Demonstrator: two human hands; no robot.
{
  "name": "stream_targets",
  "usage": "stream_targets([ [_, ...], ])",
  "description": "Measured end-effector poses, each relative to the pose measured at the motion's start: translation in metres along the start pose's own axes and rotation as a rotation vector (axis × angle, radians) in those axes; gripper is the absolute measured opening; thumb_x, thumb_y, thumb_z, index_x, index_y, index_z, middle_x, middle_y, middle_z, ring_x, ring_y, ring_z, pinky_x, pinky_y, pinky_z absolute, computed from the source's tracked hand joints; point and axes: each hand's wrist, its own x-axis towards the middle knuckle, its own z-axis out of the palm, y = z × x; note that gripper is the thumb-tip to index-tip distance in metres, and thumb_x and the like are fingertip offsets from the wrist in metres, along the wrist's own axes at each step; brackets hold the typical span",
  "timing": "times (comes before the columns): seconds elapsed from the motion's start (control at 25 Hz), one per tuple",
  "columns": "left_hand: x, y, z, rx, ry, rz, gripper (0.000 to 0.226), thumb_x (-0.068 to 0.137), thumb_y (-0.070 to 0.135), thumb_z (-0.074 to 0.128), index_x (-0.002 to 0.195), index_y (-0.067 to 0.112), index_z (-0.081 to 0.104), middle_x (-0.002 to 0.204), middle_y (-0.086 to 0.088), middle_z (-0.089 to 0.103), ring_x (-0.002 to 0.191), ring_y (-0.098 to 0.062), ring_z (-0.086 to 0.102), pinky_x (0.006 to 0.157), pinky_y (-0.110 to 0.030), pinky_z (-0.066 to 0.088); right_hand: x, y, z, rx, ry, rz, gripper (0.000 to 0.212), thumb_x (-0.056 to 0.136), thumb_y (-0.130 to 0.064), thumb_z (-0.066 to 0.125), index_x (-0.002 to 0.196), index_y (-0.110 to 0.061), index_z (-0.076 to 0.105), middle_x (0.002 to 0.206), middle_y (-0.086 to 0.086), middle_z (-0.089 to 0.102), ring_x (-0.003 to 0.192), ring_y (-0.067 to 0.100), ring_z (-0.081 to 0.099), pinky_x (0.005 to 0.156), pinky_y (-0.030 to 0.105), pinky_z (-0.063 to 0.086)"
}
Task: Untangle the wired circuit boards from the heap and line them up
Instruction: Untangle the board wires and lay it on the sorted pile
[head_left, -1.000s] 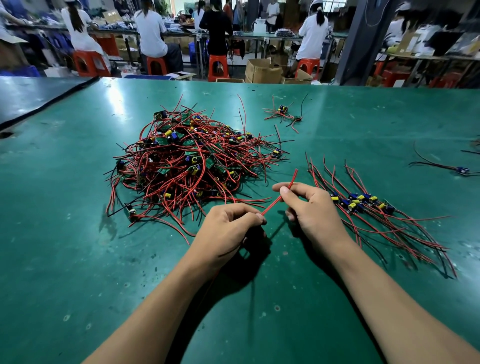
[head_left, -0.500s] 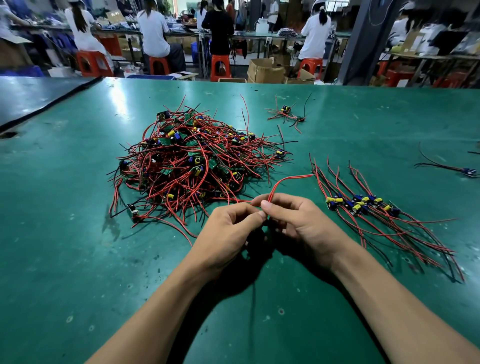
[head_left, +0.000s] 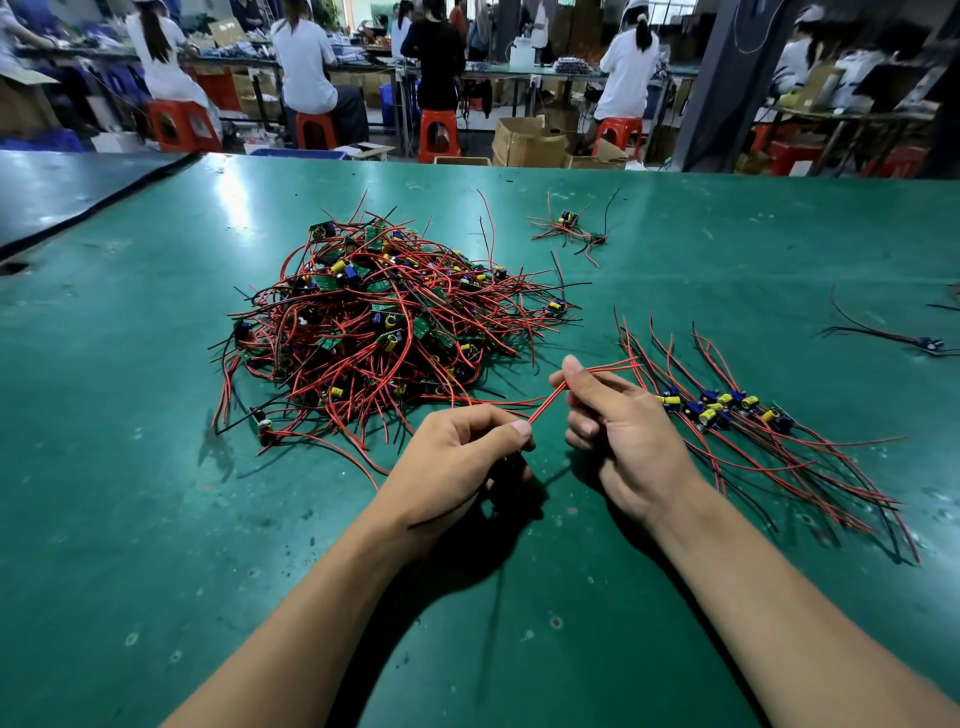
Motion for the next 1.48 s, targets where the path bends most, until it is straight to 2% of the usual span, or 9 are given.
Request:
stream_targets([
  [0.16,0.001,0.0,0.001,0.004,-0.017,0.004,0.021,0.094,0.014,0.062,0.074,0.012,0.068,0.059,-0.007,0.067,0.047,-0.012,0.053,0.049,-0.02,0.039,0.002,-0.001,-0.001,0.036,0.007,0.059,0.024,0.074,-0.03,0.074,0.074,-0.007,0.066,0.064,0.002,0.034,0.037,0.003,0.029,0.037,0.015,0.023],
  [0.32,0.0,0.001,0.002,0.018,-0.032,0.011,0.019,0.094,0.013,0.061,0.076,0.009,0.068,0.057,-0.005,0.067,0.045,-0.009,0.053,0.048,-0.018,0.039,0.003,-0.005,-0.003,0.095,0.01,0.16,0.025,0.07,-0.029,0.078,0.069,-0.009,0.064,0.062,-0.001,0.039,0.035,0.002,0.029,0.035,0.014,0.022],
  [0.48,0.0,0.0,0.001,0.04,-0.034,0.025,0.02,0.094,0.013,0.061,0.077,0.009,0.068,0.057,-0.003,0.067,0.047,-0.01,0.054,0.049,-0.02,0.04,0.004,-0.01,-0.005,0.204,0.025,0.217,0.022,0.075,-0.028,0.075,0.069,-0.01,0.064,0.06,-0.004,0.043,0.036,0.002,0.029,0.034,0.013,0.024],
  [0.76,0.001,-0.005,-0.002,0.073,-0.054,0.034,0.021,0.093,0.019,0.064,0.074,0.014,0.071,0.06,-0.003,0.069,0.05,-0.012,0.056,0.052,-0.021,0.041,0.005,-0.015,-0.006,0.374,-0.027,0.336,0.032,0.083,-0.029,0.067,0.059,-0.008,0.062,0.06,-0.003,0.034,0.034,0.003,0.027,0.033,0.014,0.022],
  [0.96,0.003,-0.007,-0.004,0.075,-0.052,0.028,0.02,0.093,0.019,0.064,0.079,0.008,0.071,0.063,-0.006,0.07,0.053,-0.015,0.059,0.054,-0.024,0.044,0.004,-0.018,-0.007,0.326,0.016,0.287,0.029,0.081,-0.03,0.069,0.063,-0.008,0.061,0.06,-0.004,0.036,0.036,0.002,0.026,0.036,0.013,0.019],
  [1.12,0.002,-0.008,-0.001,0.067,-0.058,0.022,0.02,0.093,0.019,0.065,0.078,0.006,0.07,0.062,-0.005,0.069,0.049,-0.011,0.057,0.05,-0.02,0.043,0.004,-0.019,-0.009,0.395,-0.015,0.351,0.03,0.081,-0.024,0.067,0.056,-0.01,0.056,0.065,-0.004,0.028,0.033,0.005,0.024,0.034,0.016,0.018],
  [1.24,0.002,-0.008,-0.001,0.079,-0.052,0.03,0.02,0.093,0.019,0.065,0.078,0.007,0.07,0.062,-0.004,0.07,0.049,-0.011,0.057,0.051,-0.021,0.042,0.005,-0.019,-0.01,0.386,-0.042,0.353,0.027,0.082,-0.028,0.066,0.062,-0.01,0.058,0.066,-0.005,0.029,0.035,0.003,0.025,0.034,0.015,0.019],
  [1.36,0.002,-0.008,-0.002,0.086,-0.049,0.034,0.02,0.093,0.018,0.064,0.079,0.005,0.07,0.062,-0.005,0.07,0.05,-0.012,0.058,0.053,-0.023,0.043,0.007,-0.02,-0.013,0.389,0.024,0.307,0.022,0.08,-0.026,0.066,0.068,-0.009,0.061,0.065,-0.004,0.035,0.036,0.003,0.026,0.035,0.014,0.02],
  [1.48,0.001,-0.008,-0.002,0.104,-0.049,0.031,0.02,0.093,0.019,0.065,0.079,0.006,0.071,0.064,-0.005,0.07,0.054,-0.016,0.058,0.058,-0.027,0.043,0.008,-0.019,-0.014,0.444,0.036,0.313,0.026,0.08,-0.026,0.066,0.061,-0.009,0.061,0.061,-0.004,0.035,0.033,0.004,0.026,0.034,0.015,0.02],
])
